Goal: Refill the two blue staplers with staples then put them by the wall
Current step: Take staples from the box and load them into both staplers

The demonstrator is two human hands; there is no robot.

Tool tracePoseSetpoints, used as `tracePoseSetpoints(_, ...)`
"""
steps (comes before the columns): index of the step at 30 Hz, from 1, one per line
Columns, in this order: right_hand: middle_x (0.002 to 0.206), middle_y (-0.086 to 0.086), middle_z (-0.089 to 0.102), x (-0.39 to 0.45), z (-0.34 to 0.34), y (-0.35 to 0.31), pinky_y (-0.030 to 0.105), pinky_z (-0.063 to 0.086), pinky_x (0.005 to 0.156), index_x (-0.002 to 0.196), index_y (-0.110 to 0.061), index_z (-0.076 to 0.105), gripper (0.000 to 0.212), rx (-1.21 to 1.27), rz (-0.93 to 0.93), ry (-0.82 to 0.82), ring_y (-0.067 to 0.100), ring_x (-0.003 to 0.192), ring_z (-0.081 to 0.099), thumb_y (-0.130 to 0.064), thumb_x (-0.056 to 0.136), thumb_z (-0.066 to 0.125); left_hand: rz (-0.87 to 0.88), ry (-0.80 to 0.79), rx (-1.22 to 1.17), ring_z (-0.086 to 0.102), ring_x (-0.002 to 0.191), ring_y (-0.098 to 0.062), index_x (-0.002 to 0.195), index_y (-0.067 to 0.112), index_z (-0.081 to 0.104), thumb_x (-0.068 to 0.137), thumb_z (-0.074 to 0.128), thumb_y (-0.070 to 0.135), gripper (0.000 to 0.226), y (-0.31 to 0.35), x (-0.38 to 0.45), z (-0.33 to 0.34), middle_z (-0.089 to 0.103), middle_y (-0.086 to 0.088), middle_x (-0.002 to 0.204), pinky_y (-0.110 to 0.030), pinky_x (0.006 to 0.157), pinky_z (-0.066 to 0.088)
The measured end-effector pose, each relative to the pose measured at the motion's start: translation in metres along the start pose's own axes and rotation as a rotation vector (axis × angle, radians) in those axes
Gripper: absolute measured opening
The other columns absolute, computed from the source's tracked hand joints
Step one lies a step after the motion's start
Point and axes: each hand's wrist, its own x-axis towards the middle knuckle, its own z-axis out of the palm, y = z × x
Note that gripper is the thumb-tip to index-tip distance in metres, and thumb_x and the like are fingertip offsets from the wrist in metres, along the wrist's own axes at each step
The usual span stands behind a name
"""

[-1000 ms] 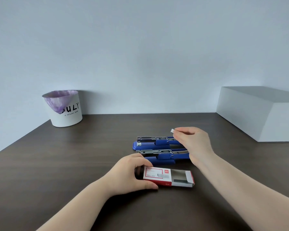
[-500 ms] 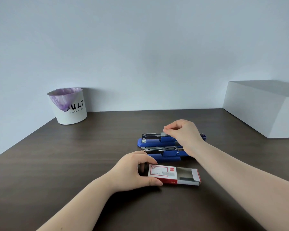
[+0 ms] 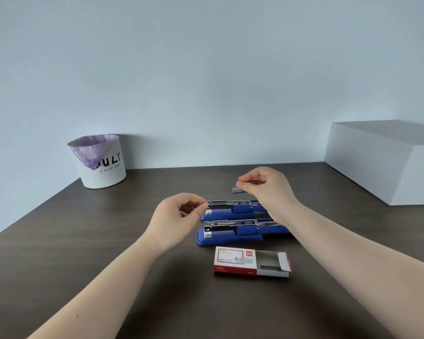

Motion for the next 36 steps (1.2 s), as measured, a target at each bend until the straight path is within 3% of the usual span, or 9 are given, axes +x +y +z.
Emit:
tracePoseSetpoints(3,0.092,0.002,0.072,0.008,-0.003,0.003,0.030,0.057,0.081,0.089,-0.009,0.069,0.012,0.013,0.022,0.024,0.018,0.089,0.067,-0.009,0.077,0.074,-0.048,0.062,-0.008,0.058,0.066,-0.006,0.080,0.022,0.071,0.085,0.063,0.019,0.010,-0.006,0.010,-0.002,0.069,0.009,0.076,-0.013,0.064,0.045)
tracePoseSetpoints(8,0.093,-0.001,0.072,0.013,-0.007,0.013,0.016,0.048,0.071,0.084,-0.012,0.067,0.006,-0.204,-0.053,-0.010,0.010,0.086,0.066,-0.011,0.080,0.071,-0.120,0.075,0.034,0.060,0.069,-0.011,0.081,0.016,0.071,0.085,0.063,0.018,0.010,-0.026,0.020,-0.001,0.071,0.004,0.076,-0.020,0.069,0.046)
tracePoseSetpoints(12,0.096,0.002,0.072,0.016,-0.005,0.017,0.023,0.050,0.082,0.088,-0.011,0.067,0.006,-0.394,-0.148,-0.107,0.013,0.090,0.067,-0.011,0.083,0.068,-0.154,0.087,0.079,0.060,0.068,-0.012,0.080,0.018,0.071,0.084,0.063,0.020,0.009,-0.040,0.032,0.001,0.071,0.002,0.077,-0.024,0.070,0.047)
tracePoseSetpoints(17,0.098,-0.001,0.072,0.022,-0.002,0.026,0.008,0.044,0.074,0.092,-0.014,0.068,0.008,-0.487,-0.172,-0.244,0.007,0.089,0.066,-0.011,0.086,0.064,-0.137,0.080,0.109,0.063,0.072,-0.015,0.082,0.019,0.071,0.085,0.063,0.023,0.009,-0.047,0.047,0.006,0.073,0.002,0.079,-0.021,0.068,0.047)
tracePoseSetpoints(24,0.098,-0.003,0.072,0.027,-0.003,0.028,0.003,0.044,0.068,0.094,-0.015,0.071,0.011,-0.582,-0.217,-0.317,-0.001,0.081,0.062,-0.013,0.086,0.064,-0.139,0.035,0.104,0.062,0.071,-0.012,0.082,0.021,0.070,0.084,0.064,0.022,0.007,-0.061,0.045,0.012,0.071,0.007,0.077,-0.021,0.070,0.047)
tracePoseSetpoints(26,0.099,-0.003,0.072,0.027,-0.003,0.025,0.003,0.043,0.071,0.096,-0.016,0.072,0.015,-0.607,-0.257,-0.319,0.002,0.084,0.062,-0.011,0.088,0.061,-0.125,0.036,0.106,0.061,0.070,-0.009,0.084,0.020,0.071,0.084,0.064,0.023,0.008,-0.062,0.044,0.011,0.070,0.008,0.077,-0.018,0.068,0.045)
tracePoseSetpoints(30,0.113,-0.001,0.069,0.025,-0.006,0.023,-0.002,0.033,0.081,0.106,-0.015,0.072,0.031,-0.785,-0.369,-0.398,0.010,0.107,0.060,-0.003,0.092,0.047,-0.082,-0.028,0.155,0.058,0.067,-0.003,0.086,0.021,0.072,0.085,0.063,0.022,0.009,-0.061,0.039,0.009,0.068,0.013,0.075,-0.016,0.067,0.044)
tracePoseSetpoints(33,0.123,-0.001,0.065,0.023,-0.011,0.022,0.010,0.033,0.095,0.115,-0.015,0.067,0.039,-0.818,-0.334,-0.444,0.010,0.117,0.055,-0.001,0.092,0.040,-0.074,-0.035,0.160,0.057,0.065,-0.003,0.086,0.020,0.072,0.085,0.062,0.022,0.010,-0.061,0.038,0.008,0.067,0.014,0.073,-0.016,0.066,0.043)
tracePoseSetpoints(36,0.125,-0.004,0.064,0.020,-0.016,0.021,0.014,0.036,0.099,0.119,-0.017,0.065,0.037,-0.803,-0.317,-0.499,0.009,0.117,0.055,-0.004,0.090,0.045,-0.065,-0.042,0.177,0.057,0.068,-0.004,0.086,0.021,0.072,0.085,0.062,0.022,0.010,-0.062,0.039,0.008,0.067,0.014,0.074,-0.016,0.066,0.043)
